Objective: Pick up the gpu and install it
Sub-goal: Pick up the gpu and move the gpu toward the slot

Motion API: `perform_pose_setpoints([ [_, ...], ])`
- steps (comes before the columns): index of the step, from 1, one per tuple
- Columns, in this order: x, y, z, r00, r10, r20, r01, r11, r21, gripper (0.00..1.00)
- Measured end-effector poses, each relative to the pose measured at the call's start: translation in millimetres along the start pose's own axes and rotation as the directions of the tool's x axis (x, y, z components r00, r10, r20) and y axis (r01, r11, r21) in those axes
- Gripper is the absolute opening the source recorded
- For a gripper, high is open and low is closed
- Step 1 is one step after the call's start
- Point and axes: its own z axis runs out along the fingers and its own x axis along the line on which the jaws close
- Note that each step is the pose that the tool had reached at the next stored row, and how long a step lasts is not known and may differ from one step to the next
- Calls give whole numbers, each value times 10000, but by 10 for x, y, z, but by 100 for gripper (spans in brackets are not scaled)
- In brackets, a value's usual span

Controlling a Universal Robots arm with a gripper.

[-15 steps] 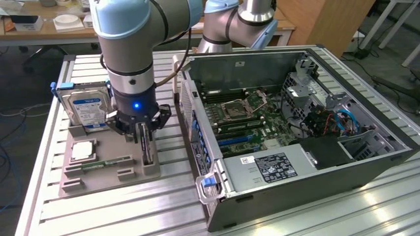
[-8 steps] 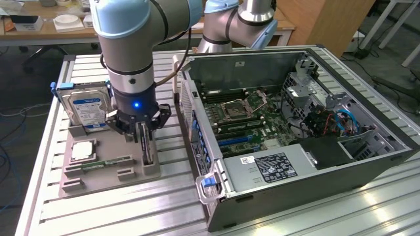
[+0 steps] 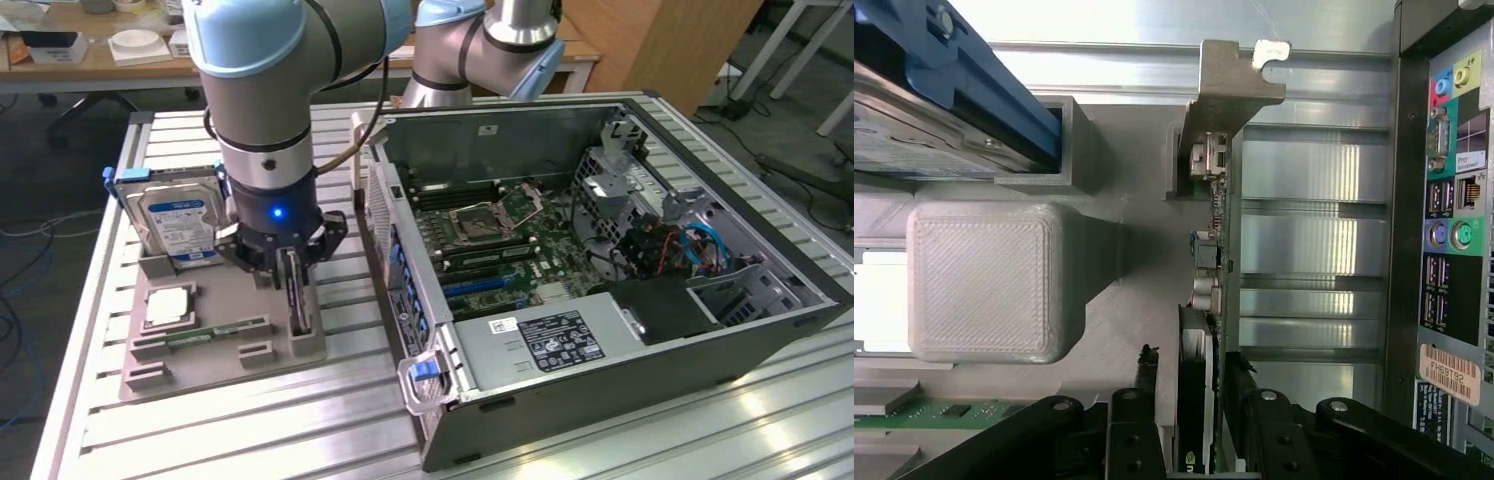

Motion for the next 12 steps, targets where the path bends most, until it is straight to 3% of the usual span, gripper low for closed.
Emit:
perform_pose_setpoints([
  [2, 0, 0, 0, 10000, 0, -1, 0, 10000, -1, 39],
  [4, 0, 0, 0, 10000, 0, -1, 0, 10000, 0, 27],
  [12, -1, 0, 1, 10000, 0, 0, 0, 10000, 0, 27],
])
